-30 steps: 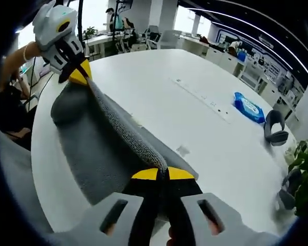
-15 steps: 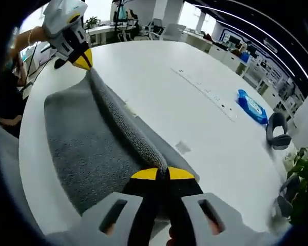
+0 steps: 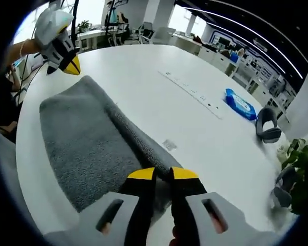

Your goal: Fold the towel on the table until its edges align and the towel forms a compact rectangular stack.

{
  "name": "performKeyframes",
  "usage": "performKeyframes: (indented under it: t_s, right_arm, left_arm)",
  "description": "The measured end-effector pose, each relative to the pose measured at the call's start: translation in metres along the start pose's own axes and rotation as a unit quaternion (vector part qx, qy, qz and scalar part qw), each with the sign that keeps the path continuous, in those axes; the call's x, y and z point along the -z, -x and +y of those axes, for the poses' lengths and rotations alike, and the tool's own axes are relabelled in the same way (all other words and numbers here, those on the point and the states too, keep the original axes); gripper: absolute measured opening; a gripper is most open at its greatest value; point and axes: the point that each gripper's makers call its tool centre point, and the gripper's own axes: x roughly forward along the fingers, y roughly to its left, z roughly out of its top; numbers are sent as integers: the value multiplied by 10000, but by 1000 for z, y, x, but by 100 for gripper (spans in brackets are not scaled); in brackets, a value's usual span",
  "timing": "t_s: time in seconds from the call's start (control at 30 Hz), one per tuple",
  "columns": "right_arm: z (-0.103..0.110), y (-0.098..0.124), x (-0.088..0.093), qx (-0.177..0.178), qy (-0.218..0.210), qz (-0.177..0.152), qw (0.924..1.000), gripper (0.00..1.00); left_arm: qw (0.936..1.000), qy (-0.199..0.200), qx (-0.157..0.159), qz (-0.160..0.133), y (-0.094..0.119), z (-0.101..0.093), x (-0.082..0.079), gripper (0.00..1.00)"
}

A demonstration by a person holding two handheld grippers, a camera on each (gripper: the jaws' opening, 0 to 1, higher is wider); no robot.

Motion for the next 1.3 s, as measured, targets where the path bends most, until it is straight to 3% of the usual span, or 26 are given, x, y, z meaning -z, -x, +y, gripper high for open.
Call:
performKeyframes:
  t_s: [0.17, 0.27, 0.4, 0.5, 0.63, 0.8, 0.87, 1.0, 1.1, 1.3]
  right_arm:
    - [7, 12, 13, 55, -277, 63, 9996, 8]
    - [20, 18, 24, -127, -745, 102, 9971, 7]
    - [29, 21, 39, -154, -807, 318, 9961, 0]
    - [36, 21, 49, -148, -722, 405, 9965, 0]
    - [48, 18, 61, -334, -961, 596, 9930, 0]
    - [56, 12, 71, -379, -810, 775, 9930, 0]
    - [58, 10, 74, -408, -791, 884, 9921, 0]
    - [58, 7, 74, -398, -666, 1077, 9912, 0]
    - [58, 5, 74, -354, -599, 1146, 9910, 0]
    - [57, 4, 73, -194, -544, 1268, 9903, 0]
  left_arm:
    - [9997, 24, 180, -148, -5, -13, -15, 1]
    - [9991, 103, 394, -145, -13, -24, -18, 1]
    - [9981, 218, 576, -66, -22, -36, -15, 1]
    - [9979, 238, 602, 51, -27, -41, -11, 1]
    - [9967, 266, 733, 235, -35, -49, -1, 1]
    - [9957, 329, 761, 401, -45, -60, 10, 1]
    - [9970, 196, 647, 374, -46, -60, 10, 1]
    - [9966, 398, 535, 474, -47, -59, 9, 1]
    - [9971, 257, 523, 498, -47, -59, 9, 1]
    - [9954, 494, 584, 575, -48, -58, 10, 0]
